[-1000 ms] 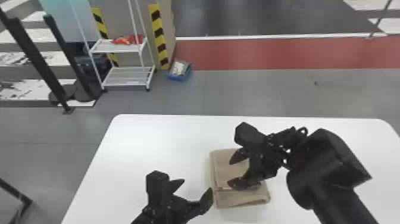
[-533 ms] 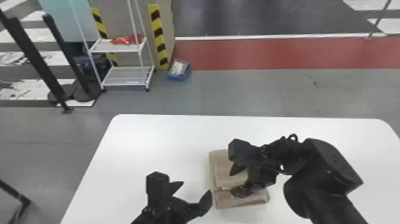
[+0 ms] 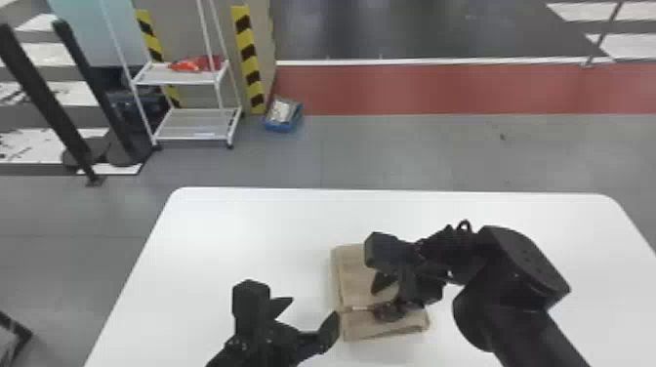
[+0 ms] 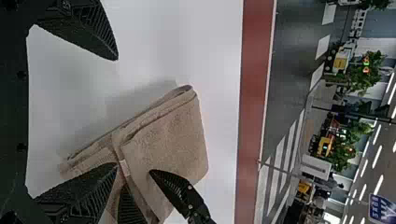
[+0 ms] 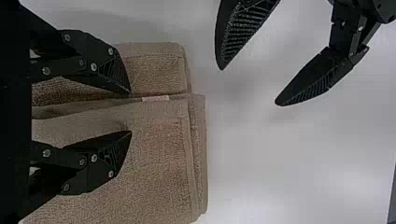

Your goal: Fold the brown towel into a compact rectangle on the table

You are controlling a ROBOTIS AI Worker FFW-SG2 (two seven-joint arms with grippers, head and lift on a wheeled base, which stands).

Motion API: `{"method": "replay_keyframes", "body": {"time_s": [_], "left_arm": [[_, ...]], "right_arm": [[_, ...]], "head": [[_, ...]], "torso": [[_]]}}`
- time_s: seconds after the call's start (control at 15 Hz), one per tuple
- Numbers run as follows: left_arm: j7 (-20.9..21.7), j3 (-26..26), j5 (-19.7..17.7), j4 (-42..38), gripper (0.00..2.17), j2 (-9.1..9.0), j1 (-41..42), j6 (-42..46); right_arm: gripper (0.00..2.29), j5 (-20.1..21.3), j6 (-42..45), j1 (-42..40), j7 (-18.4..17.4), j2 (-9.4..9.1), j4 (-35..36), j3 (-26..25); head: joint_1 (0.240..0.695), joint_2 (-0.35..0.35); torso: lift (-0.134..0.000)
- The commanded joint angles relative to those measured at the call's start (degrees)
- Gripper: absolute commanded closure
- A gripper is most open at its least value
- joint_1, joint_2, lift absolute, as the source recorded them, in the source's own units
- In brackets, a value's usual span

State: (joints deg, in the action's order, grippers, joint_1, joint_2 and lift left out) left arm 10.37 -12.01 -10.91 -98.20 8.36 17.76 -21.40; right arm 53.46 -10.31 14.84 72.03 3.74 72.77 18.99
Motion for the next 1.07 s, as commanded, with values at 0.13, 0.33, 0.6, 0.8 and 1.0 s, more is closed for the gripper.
{"method": "replay_keyframes", "body": {"time_s": [0.13,0.33,0.6,0.8,1.0], "left_arm": [[0.1,0.0,-0.1,0.1,0.08,-0.01,-0.4,0.0],[0.2,0.0,-0.1,0.5,0.08,-0.01,-0.7,0.0],[0.4,0.0,-0.1,0.3,0.08,0.08,-1.1,-0.7],[0.7,-0.1,-0.3,-0.6,0.08,0.43,-0.7,-1.2],[2.3,-0.5,-0.4,-0.8,0.10,0.08,-0.5,-1.1]], "right_arm": [[0.91,0.2,0.3,1.4,-0.3,-0.32,-2.3,-0.1],[1.05,0.2,0.3,1.8,-0.3,-0.40,-2.6,-0.4],[1.31,-0.4,0.2,1.9,0.2,-0.49,-2.1,-3.0],[1.33,-1.3,0.5,1.9,0.7,-0.49,0.1,-6.6],[1.33,-4.4,0.5,2.0,1.1,-0.49,2.7,-10.3]], "head": [[0.695,0.057],[0.695,0.054],[0.695,0.050],[0.695,0.037],[0.695,0.016]], "torso": [[0.000],[0.000],[0.000],[0.000],[0.000]]}}
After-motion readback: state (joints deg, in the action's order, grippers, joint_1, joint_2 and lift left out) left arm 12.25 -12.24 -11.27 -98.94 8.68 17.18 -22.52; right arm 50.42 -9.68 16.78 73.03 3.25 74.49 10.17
